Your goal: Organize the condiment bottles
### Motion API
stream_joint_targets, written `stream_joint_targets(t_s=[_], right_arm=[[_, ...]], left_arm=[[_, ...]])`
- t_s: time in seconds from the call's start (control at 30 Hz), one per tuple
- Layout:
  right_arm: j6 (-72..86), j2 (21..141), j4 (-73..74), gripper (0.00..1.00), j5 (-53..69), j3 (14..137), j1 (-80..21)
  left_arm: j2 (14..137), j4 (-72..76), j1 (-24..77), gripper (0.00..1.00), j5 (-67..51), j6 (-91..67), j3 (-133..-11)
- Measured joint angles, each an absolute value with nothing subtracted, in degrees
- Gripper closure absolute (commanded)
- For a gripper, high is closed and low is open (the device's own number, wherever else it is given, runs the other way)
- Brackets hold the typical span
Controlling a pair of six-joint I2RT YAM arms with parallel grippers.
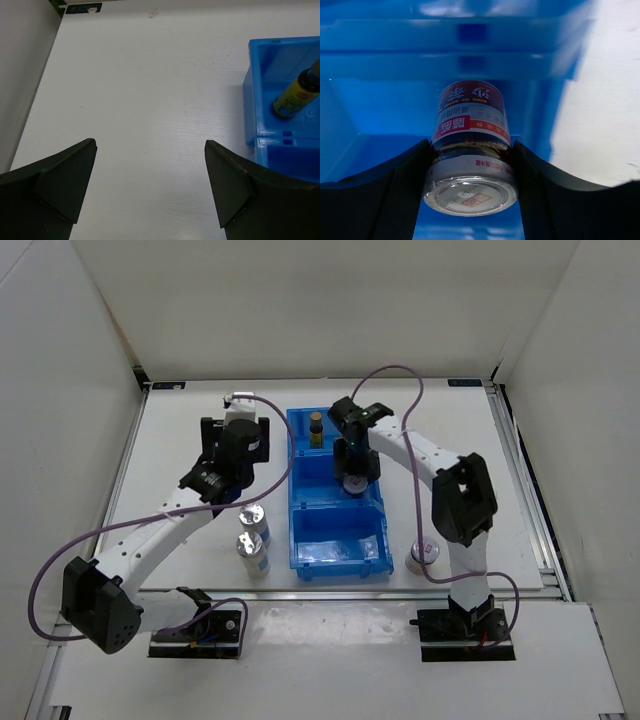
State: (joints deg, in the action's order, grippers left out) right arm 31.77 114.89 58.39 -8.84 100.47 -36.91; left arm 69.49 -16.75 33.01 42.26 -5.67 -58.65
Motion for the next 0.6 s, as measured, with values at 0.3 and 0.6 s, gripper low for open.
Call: stream_joint_targets(t_s=[0.3, 0.6], right_arm=[[38.5, 122.8, 63.6, 0.01, -12.6, 109.9, -42.5], [43.8, 113.4, 73.1, 0.01, -21.6, 114.3, -43.6]], left_arm=[[71.3, -21.9, 31.4, 0.00, 39.3, -10.7, -60.7], [68.2, -22.2, 35.6, 0.00, 42.2, -11.2, -60.3]])
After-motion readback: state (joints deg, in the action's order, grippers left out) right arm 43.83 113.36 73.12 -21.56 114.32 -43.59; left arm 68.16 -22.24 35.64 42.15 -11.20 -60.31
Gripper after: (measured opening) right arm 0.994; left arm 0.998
